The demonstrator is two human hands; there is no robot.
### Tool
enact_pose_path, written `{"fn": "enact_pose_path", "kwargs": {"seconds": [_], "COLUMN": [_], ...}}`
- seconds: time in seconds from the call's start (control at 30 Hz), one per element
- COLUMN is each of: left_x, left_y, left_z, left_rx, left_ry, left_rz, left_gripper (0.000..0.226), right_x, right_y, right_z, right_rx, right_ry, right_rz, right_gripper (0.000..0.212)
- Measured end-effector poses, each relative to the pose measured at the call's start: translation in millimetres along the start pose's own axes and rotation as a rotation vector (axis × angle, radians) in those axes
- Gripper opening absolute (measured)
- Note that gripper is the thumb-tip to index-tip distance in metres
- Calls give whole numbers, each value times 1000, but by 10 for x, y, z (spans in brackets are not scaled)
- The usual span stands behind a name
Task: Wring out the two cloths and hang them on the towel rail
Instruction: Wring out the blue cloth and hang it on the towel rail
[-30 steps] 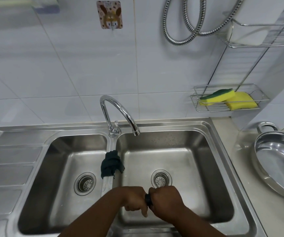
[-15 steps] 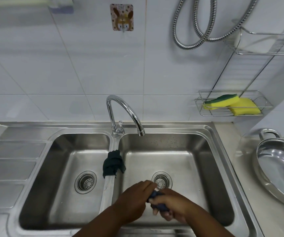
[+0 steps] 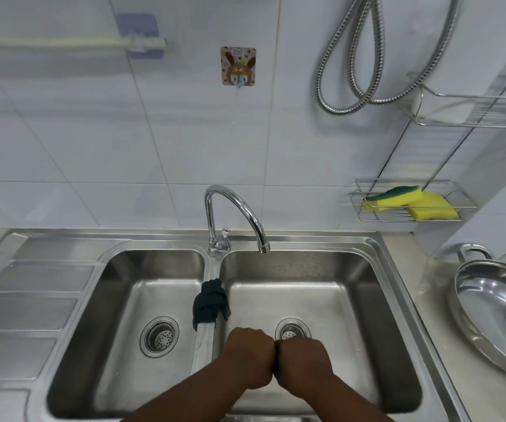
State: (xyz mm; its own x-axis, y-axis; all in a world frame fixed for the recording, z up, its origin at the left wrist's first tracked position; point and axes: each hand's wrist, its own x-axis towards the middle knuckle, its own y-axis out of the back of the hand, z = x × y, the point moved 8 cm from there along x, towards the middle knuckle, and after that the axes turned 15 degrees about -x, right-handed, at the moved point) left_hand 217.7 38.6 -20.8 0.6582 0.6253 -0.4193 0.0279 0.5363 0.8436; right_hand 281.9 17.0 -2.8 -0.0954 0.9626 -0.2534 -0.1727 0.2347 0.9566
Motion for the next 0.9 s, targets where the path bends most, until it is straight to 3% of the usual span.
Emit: {"fn": "enact_pose_path", "kwargs": {"seconds": [0.1,0.27,0.43,0.57,0.7,0.77,0.83,0.9], "left_x": [62,-96,-171,-129,-109,-137,-175,-203], "left_y": [-103,-259,-332,-299,-216,-219,-181,-123], "left_z": [-94,83,304,353,324,320,260,184], "left_rx": [-384,-1234,-1622,-1640,-1466,-1418,-1297,-1253], "left_ry": [198,430,445,426,424,405,379,333], "left_rz": [-151,-355,-495,-422,-182,-121,-4,138], "left_gripper": [6,23,22,32,27,32,38,34], "right_x": [78,91,47,35,31,-19,-87,-168], "right_y": [54,194,378,375,196,129,-4,33], "right_z": [38,199,273,328,479,581,631,692], "right_rx": [-155,-245,-248,-243,-102,151,526,853], "right_ry": [145,304,373,385,301,288,274,187], "right_rz": [104,289,484,484,265,133,-133,-202], "right_gripper": [24,22,22,23,41,47,55,42]}}
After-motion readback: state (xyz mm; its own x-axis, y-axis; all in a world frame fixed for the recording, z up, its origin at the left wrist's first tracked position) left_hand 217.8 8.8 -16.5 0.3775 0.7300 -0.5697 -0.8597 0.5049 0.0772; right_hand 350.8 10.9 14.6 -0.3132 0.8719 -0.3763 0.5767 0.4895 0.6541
